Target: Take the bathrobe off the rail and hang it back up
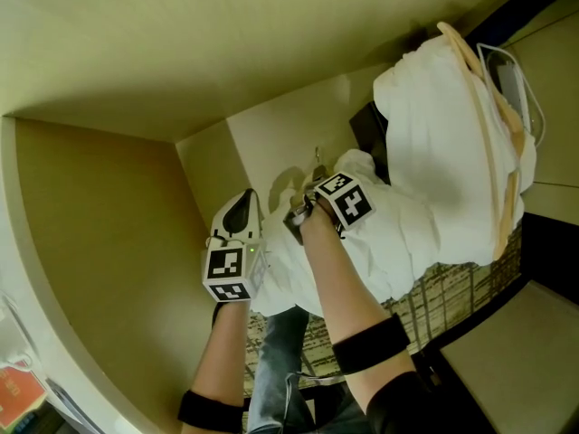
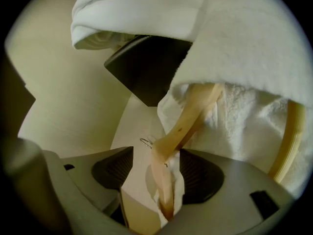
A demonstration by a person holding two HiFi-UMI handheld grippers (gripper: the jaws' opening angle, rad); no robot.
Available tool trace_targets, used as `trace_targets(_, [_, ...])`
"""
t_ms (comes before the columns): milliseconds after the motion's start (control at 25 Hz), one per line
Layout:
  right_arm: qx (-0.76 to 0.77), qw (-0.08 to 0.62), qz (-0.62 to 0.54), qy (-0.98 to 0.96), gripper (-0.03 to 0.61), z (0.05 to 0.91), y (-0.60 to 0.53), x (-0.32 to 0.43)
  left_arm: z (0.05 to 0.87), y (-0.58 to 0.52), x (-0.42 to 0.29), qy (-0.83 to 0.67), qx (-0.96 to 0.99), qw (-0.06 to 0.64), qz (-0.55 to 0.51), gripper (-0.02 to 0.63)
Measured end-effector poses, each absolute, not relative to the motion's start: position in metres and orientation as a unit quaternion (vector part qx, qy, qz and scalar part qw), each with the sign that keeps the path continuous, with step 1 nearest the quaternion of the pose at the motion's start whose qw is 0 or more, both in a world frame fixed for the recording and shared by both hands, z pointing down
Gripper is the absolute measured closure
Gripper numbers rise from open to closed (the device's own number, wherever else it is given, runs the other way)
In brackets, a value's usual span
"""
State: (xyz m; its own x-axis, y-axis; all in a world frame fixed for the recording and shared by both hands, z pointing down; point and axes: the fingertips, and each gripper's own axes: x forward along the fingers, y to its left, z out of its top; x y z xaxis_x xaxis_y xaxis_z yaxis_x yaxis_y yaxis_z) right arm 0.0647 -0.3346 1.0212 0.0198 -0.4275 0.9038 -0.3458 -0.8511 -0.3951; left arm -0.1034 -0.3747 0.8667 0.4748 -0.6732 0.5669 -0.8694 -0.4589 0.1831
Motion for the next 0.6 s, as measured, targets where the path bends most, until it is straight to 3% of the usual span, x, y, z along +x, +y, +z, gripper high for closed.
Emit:
trace_targets(200, [-0.715, 0.015, -0.646, 0.267, 0.247, 1.036, -0.336, 0.068, 0.872, -0.375, -0.105, -0.466, 0.827, 0.232, 0.213, 0.614])
trace_targets(400, [-0.713, 0.009, -0.645, 0.275, 0.379, 1.044, -0.336, 0.073, 0.882, -0.374, -0.109, -0.467, 0.825, 0.237, 0.214, 0.614])
trace_targets(600, [-0.703, 0.032, -0.645, 0.299, 0.399, 1.041, -0.34, 0.071, 0.886, -0.369, -0.107, -0.465, 0.824, 0.242, 0.216, 0.614])
